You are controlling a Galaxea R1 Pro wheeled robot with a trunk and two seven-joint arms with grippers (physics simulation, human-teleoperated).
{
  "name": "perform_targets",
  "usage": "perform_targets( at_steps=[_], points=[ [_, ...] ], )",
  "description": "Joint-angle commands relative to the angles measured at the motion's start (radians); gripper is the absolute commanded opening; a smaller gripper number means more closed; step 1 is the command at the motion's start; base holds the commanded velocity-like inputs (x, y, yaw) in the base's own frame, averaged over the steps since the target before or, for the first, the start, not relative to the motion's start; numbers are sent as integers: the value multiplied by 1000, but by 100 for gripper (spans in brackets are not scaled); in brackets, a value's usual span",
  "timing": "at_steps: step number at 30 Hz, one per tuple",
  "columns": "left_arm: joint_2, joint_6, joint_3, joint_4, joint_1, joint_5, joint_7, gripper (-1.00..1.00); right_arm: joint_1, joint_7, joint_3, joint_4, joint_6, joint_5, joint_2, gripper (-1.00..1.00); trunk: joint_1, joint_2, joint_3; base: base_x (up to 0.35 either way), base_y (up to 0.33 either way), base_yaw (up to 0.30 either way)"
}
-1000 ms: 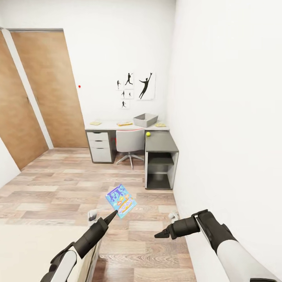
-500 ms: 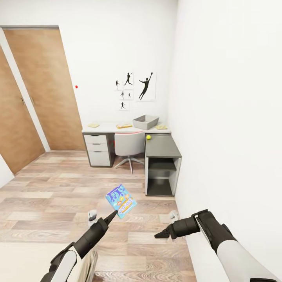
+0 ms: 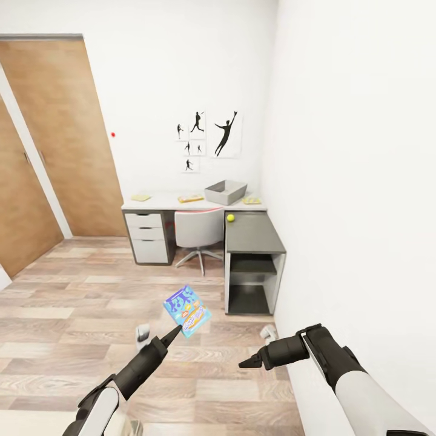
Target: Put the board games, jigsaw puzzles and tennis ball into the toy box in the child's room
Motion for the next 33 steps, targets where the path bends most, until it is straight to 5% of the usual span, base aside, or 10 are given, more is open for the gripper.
perform_targets(
  at_steps=[1, 33],
  points=[
    [0, 10, 0, 0, -1, 11, -1, -100, -1, 6, -3, -2, 9, 6, 0, 100, 1, -2, -2, 339, 0, 0],
    [-1, 9, 0, 0, -1, 7, -1, -100, -1, 8, -3, -2, 9, 6, 0, 100, 1, -2, -2, 339, -14, 0]
  ],
)
